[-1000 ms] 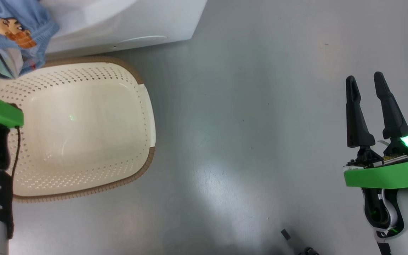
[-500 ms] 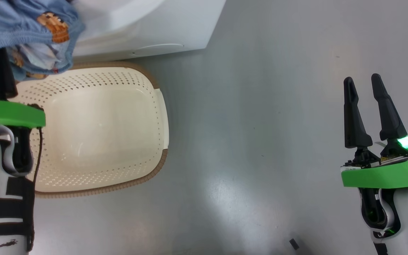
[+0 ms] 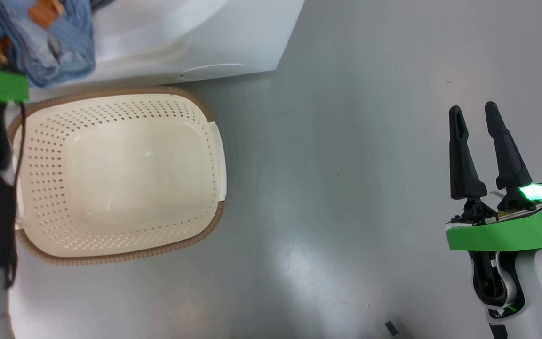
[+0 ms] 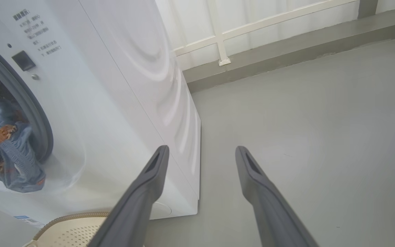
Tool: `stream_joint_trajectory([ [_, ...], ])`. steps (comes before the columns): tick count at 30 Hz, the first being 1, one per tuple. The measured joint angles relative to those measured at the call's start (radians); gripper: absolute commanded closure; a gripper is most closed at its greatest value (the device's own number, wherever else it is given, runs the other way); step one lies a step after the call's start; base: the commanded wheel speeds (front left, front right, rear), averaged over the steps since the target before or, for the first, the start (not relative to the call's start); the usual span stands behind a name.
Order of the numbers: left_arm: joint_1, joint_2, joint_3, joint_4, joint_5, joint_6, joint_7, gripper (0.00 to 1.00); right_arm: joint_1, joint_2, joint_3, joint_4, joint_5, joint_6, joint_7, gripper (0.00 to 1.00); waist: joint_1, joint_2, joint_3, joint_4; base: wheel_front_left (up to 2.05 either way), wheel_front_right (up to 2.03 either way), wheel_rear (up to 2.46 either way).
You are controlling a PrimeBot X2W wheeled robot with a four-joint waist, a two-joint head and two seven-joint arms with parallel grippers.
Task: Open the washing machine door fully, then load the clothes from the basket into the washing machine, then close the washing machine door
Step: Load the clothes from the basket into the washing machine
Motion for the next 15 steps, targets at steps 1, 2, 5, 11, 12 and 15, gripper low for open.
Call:
stream_joint_trajectory([
  [1,-0.023,0.003,-0.007,0.013,0.001,0.0,0.0,1.0,0.0,0.001,0.0,0.001,0.0,0.0,0.0,0.0,0.0,0.0,0.0,-0.002,0.0,0.0,0.0],
  [2,-0.045,0.007,-0.015,0.031,0.003,0.0,0.0,1.0,0.0,0.001,0.0,0.001,0.0,0.0,0.0,0.0,0.0,0.0,0.0,-0.005,0.0,0.0,0.0],
  [5,-0.115,0.012,-0.03,0.125,0.01,0.0,0.0,1.0,0.0,0.002,0.002,0.002,0.0,0.0,0.0,0.0,0.0,0.0,0.0,-0.012,0.0,0.0,0.0],
  [11,-0.282,0.027,-0.063,0.363,0.009,0.0,0.005,1.0,0.0,0.011,0.009,0.002,0.003,0.0,0.0,0.0,0.0,0.0,0.005,-0.029,0.0,0.0,0.0],
  [12,-0.31,0.029,-0.075,0.395,0.011,0.0,0.01,1.0,0.0,0.011,0.01,0.002,0.006,0.0,0.0,0.0,0.0,0.0,0.006,-0.033,0.0,0.0,0.0],
  [15,-0.388,0.035,-0.099,0.484,0.024,0.0,0.018,1.0,0.0,0.012,0.013,0.002,0.008,0.0,0.0,0.0,0.0,0.0,0.01,-0.043,0.0,0.0,0.0],
])
